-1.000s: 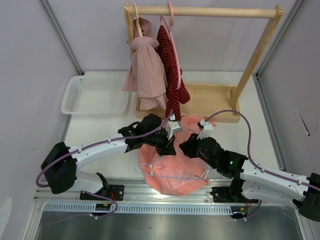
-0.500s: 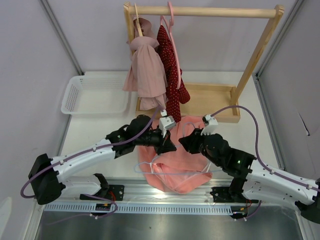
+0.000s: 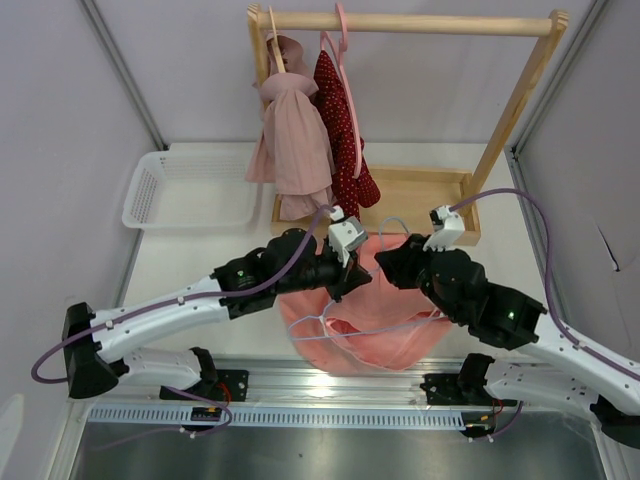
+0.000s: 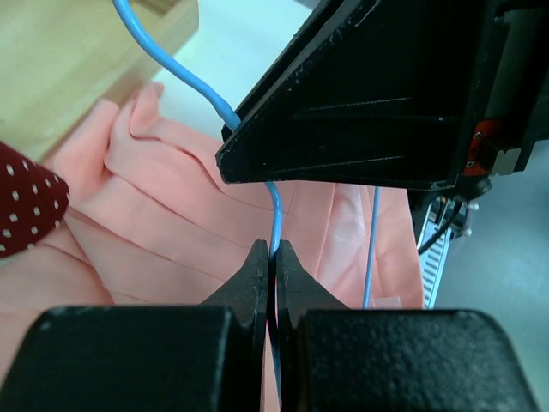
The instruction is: Place the skirt on the hanger
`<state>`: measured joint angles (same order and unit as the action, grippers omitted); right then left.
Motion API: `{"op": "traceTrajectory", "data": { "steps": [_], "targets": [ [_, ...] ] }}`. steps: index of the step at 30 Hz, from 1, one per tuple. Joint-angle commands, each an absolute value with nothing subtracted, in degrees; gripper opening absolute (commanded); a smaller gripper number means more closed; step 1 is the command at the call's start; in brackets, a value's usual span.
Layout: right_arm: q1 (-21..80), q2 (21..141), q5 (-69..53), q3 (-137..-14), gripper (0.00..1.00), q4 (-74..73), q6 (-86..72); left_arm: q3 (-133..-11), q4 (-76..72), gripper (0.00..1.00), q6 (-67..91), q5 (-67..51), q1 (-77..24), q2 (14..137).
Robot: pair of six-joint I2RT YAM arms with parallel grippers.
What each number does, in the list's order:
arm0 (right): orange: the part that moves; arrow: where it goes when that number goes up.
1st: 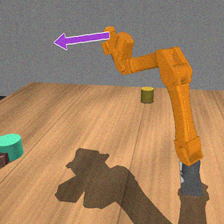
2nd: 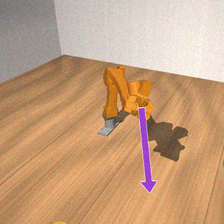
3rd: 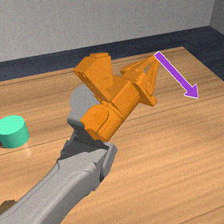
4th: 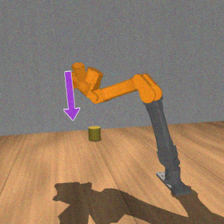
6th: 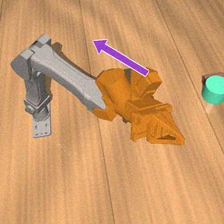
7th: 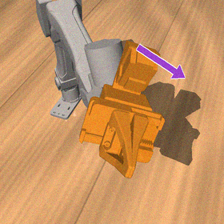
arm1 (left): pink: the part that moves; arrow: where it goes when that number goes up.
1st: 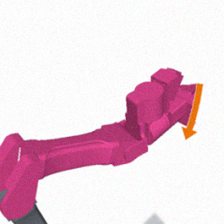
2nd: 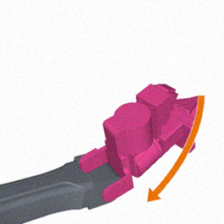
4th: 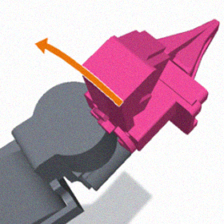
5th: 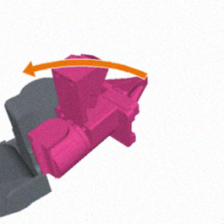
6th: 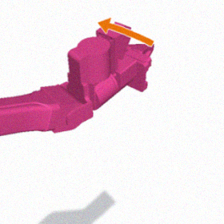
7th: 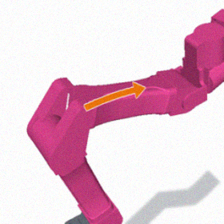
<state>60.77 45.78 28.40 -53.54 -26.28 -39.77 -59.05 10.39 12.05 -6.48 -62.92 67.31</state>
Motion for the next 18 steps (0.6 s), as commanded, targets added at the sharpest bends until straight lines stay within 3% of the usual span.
{"op": "traceTrajectory", "data": {
  "steps": [1, 9, 12, 15, 18],
  "targets": [
    [60.2, 45.8, 32.9, -55.7, 0.12, -30.5, -38.7, -65.6, 4.0, 0.00, 13.0, -3.8, -64.9, 68.6],
    [59.2, 45.5, 34.2, -58.5, 0.33, -31.9, -37.1, -72.0, 4.5, 0.00, 13.0, 5.7, -67.4, 72.1],
    [58.3, 45.9, 34.5, -60.6, 0.48, -32.3, -35.6, -74.9, 5.7, 0.00, 12.5, 10.0, -67.9, 73.3],
    [56.8, 46.5, 34.2, -63.0, 0.56, -32.2, -33.8, -77.7, 6.9, 0.00, 11.4, 12.0, -68.2, 75.1],
    [55.2, 47.1, 33.3, -65.3, 0.60, -32.3, -32.5, -81.2, 7.6, 0.00, 10.8, 13.5, -68.2, 76.7]
  ]
}}
